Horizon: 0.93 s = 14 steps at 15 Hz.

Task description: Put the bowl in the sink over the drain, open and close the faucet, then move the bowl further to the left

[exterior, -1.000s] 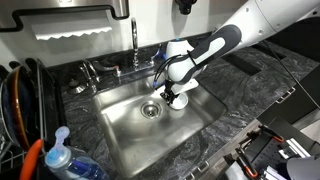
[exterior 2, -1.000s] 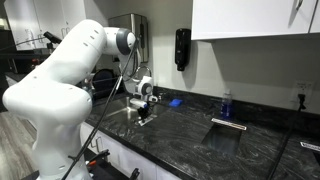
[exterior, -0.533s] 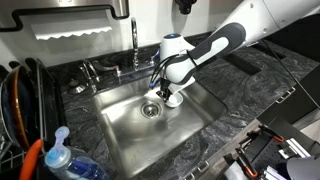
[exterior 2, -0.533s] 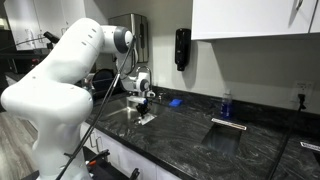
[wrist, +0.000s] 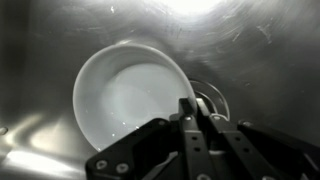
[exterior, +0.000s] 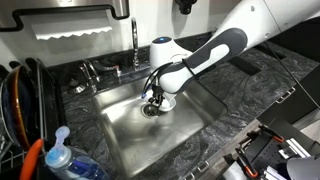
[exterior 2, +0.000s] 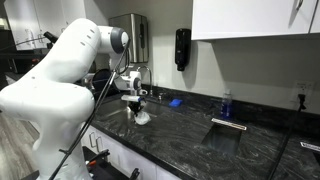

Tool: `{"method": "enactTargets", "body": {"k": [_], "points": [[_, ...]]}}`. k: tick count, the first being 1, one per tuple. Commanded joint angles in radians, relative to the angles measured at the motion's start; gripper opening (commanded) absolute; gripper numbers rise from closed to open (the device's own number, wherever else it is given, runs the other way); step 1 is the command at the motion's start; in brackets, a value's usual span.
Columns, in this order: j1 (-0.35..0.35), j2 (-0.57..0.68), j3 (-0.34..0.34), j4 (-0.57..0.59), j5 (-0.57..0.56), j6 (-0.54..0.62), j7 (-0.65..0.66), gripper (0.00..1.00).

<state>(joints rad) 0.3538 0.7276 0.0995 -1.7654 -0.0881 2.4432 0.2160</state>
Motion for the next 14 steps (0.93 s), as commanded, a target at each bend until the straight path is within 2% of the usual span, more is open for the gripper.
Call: {"method": "enactTargets", "body": {"k": [1, 7, 14], "points": [[0.026, -0.005, 0.000, 0.007, -0.044, 0.032, -0.034, 0.02], [0.033, 0.025, 0.040, 0.044, -0.053, 0.053, -0.115, 0.02], [0.055, 0.090, 0.039, 0.109, -0.066, 0.065, -0.148, 0.02]]}}
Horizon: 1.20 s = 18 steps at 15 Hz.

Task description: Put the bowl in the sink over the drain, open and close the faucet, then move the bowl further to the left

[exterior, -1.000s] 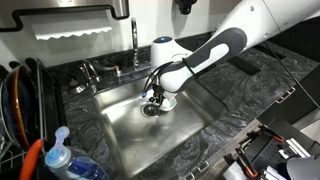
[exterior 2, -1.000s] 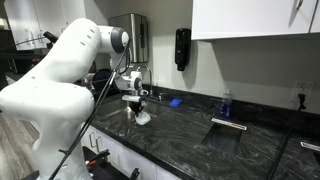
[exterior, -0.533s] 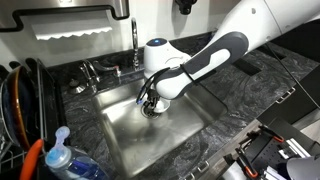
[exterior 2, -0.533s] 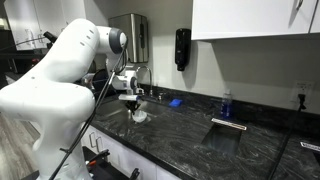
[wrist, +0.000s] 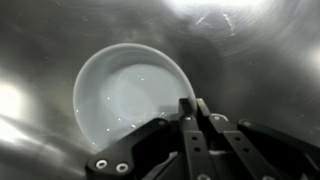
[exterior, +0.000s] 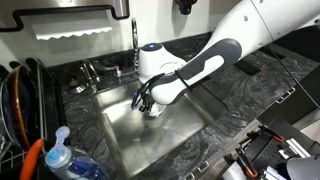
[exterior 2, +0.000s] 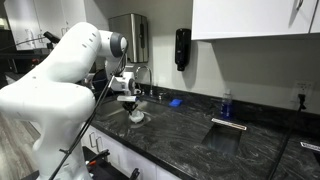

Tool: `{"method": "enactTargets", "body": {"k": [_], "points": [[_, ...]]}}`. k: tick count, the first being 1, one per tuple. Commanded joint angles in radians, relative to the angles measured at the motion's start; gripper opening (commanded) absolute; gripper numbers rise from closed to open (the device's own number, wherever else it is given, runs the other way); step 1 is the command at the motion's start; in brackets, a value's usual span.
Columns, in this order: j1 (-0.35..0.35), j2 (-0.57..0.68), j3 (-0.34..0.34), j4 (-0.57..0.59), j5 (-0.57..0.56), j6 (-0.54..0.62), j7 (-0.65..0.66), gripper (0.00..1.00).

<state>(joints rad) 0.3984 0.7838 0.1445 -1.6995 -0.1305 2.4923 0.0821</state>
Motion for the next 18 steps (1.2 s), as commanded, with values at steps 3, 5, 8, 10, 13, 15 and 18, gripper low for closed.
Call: {"method": "enactTargets", "body": {"k": [3, 5, 8, 10, 13, 15, 18], "points": [[0.027, 0.056, -0.017, 0.065, -0.044, 0.030, -0.004, 0.02], [0.046, 0.067, -0.035, 0.077, -0.068, 0.046, 0.010, 0.02], [0.074, 0.079, -0.062, 0.090, -0.109, 0.052, 0.027, 0.26], [0.087, 0.080, -0.076, 0.096, -0.130, 0.048, 0.039, 0.40], [0.098, 0.076, -0.087, 0.096, -0.151, 0.042, 0.050, 0.62], [0.094, 0.070, -0.080, 0.094, -0.153, 0.038, 0.043, 0.75], [0.086, 0.059, -0.068, 0.088, -0.145, 0.036, 0.032, 0.96]]}}
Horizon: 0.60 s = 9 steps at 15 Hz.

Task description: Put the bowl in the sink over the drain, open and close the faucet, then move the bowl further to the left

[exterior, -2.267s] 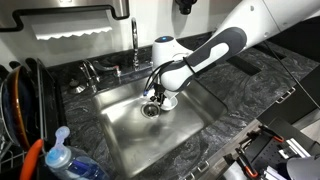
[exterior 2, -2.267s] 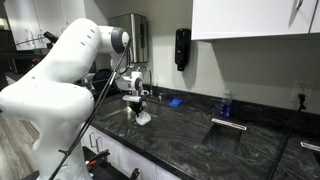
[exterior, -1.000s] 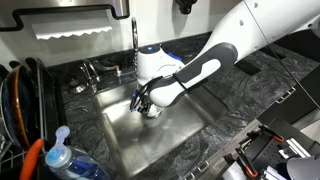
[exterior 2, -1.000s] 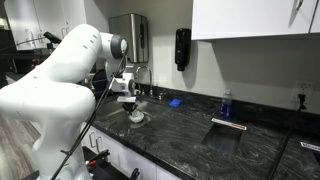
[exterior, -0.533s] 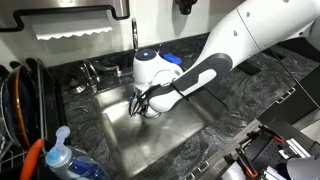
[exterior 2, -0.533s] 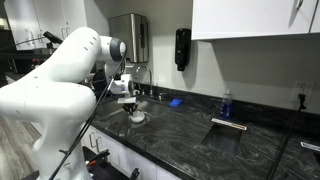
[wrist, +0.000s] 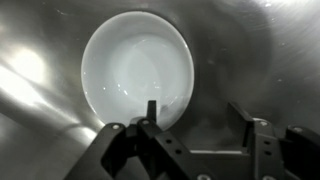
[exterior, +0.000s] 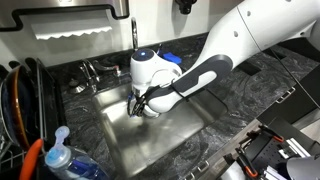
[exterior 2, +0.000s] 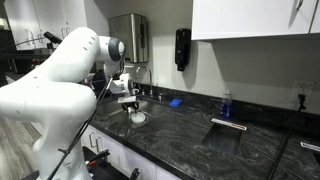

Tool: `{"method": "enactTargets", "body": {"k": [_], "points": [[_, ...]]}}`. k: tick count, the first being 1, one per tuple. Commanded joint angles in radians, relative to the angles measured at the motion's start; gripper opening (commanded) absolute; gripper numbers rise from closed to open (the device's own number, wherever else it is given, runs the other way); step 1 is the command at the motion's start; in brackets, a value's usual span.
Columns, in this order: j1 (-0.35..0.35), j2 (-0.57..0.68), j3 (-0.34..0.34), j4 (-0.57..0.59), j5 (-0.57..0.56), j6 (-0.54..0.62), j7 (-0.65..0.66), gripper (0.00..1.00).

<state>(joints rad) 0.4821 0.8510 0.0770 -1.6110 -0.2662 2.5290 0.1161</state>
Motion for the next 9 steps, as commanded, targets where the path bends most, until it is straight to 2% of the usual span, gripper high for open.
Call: {"method": "enactTargets", "body": {"k": [1, 9], "points": [[-0.001, -0.010, 0.004, -0.002, -0.005, -0.005, -0.006, 0.99], [-0.020, -0.051, 0.029, -0.031, 0.019, -0.006, -0.013, 1.00]]}}
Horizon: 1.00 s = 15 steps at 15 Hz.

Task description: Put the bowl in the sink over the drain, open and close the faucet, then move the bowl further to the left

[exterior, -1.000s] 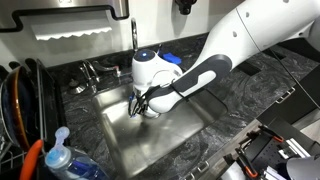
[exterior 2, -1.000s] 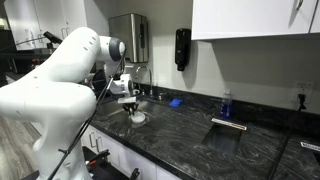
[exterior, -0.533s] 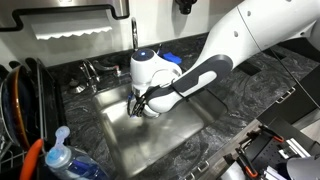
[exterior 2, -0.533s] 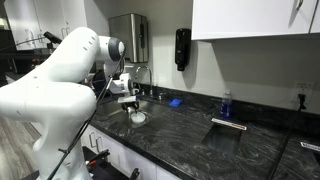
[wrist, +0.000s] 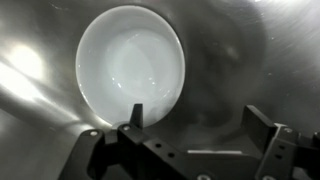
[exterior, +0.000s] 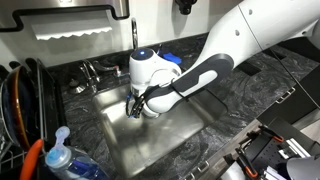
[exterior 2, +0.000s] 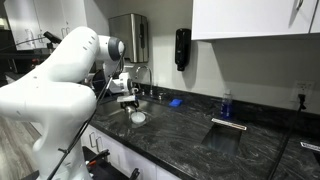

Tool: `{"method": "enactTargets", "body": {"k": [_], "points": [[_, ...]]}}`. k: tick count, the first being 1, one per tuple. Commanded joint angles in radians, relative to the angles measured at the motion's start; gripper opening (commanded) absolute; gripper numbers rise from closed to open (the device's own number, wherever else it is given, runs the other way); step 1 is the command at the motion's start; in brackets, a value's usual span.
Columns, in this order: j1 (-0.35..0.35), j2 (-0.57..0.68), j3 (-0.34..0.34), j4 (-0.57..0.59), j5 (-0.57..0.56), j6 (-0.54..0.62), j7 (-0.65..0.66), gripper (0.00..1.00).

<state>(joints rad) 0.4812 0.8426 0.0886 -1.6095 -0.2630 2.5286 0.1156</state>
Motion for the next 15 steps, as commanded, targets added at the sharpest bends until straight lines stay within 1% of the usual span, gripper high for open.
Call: {"method": "enactTargets", "body": {"k": [1, 3, 8, 11, 15], "points": [[-0.027, -0.054, 0.024, -0.044, 0.024, 0.001, -0.014, 1.00], [-0.038, -0.073, 0.026, -0.055, 0.037, -0.001, -0.008, 1.00], [-0.041, -0.133, -0.020, -0.076, 0.061, -0.118, 0.103, 1.00], [-0.061, -0.172, -0.033, -0.101, 0.064, -0.177, 0.153, 1.00], [-0.097, -0.213, -0.042, -0.126, 0.083, -0.212, 0.209, 1.00]]}}
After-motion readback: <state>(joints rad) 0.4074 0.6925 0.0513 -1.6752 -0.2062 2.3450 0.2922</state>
